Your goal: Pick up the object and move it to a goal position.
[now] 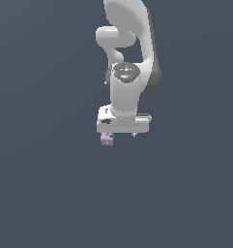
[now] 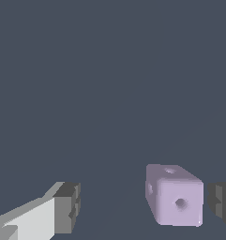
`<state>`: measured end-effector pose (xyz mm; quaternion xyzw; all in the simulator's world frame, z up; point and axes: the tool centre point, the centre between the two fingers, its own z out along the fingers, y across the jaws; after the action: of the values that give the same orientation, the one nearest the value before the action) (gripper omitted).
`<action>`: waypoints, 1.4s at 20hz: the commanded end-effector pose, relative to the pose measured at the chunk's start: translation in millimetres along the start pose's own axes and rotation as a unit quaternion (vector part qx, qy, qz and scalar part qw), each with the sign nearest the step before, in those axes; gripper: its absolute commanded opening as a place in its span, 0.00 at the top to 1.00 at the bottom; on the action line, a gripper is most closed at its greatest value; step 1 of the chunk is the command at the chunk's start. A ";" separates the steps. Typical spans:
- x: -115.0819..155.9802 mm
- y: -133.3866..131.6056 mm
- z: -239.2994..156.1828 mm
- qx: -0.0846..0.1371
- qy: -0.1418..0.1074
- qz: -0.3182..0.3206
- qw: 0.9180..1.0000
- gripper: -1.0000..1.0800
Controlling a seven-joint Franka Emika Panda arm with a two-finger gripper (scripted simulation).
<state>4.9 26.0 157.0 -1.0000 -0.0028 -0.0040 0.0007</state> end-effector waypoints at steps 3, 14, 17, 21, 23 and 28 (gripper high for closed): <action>0.4 -0.2 -1.3 0.001 0.002 0.000 1.000 0.04; 5.1 -2.9 -15.7 0.010 0.019 -0.002 1.000 0.04; 1.0 2.8 -9.4 0.009 0.017 -0.001 1.000 0.04; -9.6 16.5 5.9 0.007 0.013 0.003 1.000 0.04; -17.5 26.0 16.4 0.006 0.011 0.005 1.000 0.04; -42.3 51.6 44.8 0.002 0.003 0.012 1.000 0.04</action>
<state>-29.3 -18.5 119.9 -0.9999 0.0076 -0.0088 0.0040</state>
